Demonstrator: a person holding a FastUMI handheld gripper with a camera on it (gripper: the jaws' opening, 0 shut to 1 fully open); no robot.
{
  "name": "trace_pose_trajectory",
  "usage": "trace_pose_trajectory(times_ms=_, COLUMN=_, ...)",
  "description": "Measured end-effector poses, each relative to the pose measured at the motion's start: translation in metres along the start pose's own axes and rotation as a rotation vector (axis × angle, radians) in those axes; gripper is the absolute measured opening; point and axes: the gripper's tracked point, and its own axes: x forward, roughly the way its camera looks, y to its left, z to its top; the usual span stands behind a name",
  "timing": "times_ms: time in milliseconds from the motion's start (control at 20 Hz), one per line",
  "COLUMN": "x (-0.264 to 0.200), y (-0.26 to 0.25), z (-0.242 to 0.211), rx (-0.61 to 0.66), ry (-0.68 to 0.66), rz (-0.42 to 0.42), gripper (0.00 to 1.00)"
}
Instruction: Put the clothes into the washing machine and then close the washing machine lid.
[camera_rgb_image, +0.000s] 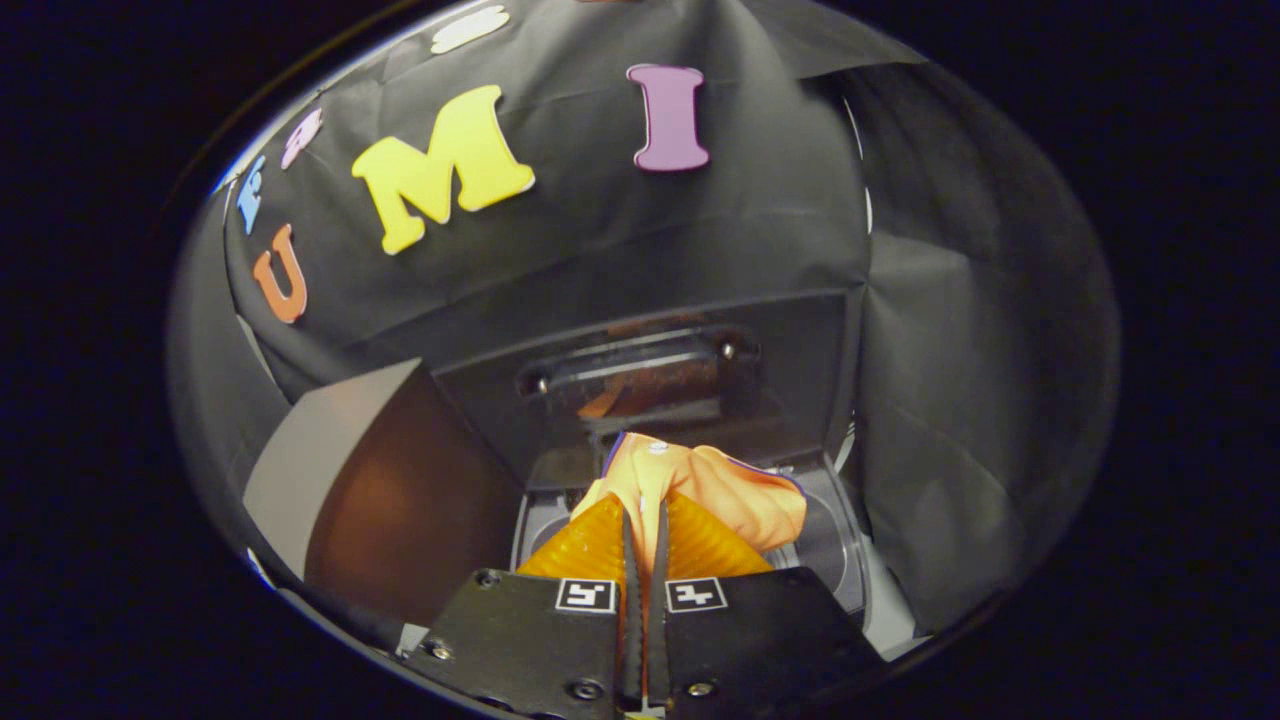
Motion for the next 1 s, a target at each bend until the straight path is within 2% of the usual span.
trace_pose_trajectory(times_ms=600, x=0.091, y=-0.022, z=-0.091, rx=-0.048, ry=0.210, rz=-0.088, gripper=0.05)
trace_pose_trajectory(times_ms=1000, x=0.115, y=-0.021, z=-0.118, rx=-0.086, ry=0.276, rz=-0.118, gripper=0.05)
